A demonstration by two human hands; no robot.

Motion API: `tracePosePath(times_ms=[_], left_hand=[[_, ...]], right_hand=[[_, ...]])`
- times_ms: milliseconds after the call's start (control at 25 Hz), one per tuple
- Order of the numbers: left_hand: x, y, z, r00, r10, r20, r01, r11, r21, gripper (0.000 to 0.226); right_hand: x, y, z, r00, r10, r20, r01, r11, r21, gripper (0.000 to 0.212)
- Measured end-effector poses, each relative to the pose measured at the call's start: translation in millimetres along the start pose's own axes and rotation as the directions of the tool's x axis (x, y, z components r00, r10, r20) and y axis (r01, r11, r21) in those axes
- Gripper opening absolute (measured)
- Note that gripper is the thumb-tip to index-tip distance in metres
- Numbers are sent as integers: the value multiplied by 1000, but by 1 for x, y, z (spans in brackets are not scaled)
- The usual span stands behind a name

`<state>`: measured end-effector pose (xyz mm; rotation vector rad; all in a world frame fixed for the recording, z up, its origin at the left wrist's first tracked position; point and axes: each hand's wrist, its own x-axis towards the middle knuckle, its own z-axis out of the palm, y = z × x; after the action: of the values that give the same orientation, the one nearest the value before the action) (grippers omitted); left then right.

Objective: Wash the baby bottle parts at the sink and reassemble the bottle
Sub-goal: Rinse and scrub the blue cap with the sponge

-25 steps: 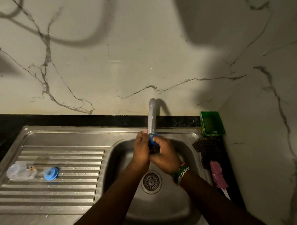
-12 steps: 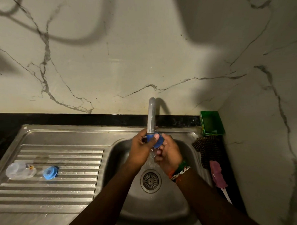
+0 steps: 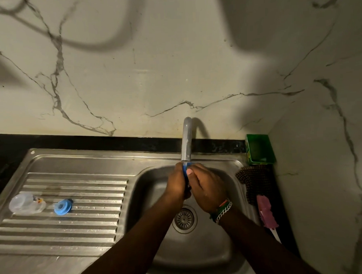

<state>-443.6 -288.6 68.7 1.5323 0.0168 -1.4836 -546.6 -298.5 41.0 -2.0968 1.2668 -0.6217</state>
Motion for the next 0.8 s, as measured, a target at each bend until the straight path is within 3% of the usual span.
tracePosePath(times_ms=[120, 200, 320, 480, 600, 720, 800], left_hand=[[-1, 3, 0, 997, -74, -7, 73, 991, -112, 39], [-3, 4, 2, 998, -53, 40, 58, 988, -142, 42], [-6, 3, 3, 998, -54, 36, 58, 990, -131, 47], [-2, -5, 2, 1000, 23, 21, -21, 996, -82, 50], [3, -2, 1, 998, 38, -52, -38, 999, -1, 47], [2, -3, 4, 998, 57, -18, -58, 997, -54, 43], [1, 2, 3, 999, 11, -35, -12, 999, -32, 41]], right_hand=[[-1, -10, -10, 997, -34, 72, 43, 992, -117, 55], [-1, -15, -17, 997, -38, 70, 46, 992, -114, 51], [-3, -14, -22, 993, -102, 54, 113, 945, -306, 50], [-2, -15, -25, 997, -39, 64, 53, 971, -234, 41], [-4, -15, -22, 984, 3, 176, 50, 953, -300, 54], [1, -22, -23, 988, 29, 155, 4, 977, -212, 54], [2, -24, -25, 985, 31, 171, 19, 959, -284, 58]])
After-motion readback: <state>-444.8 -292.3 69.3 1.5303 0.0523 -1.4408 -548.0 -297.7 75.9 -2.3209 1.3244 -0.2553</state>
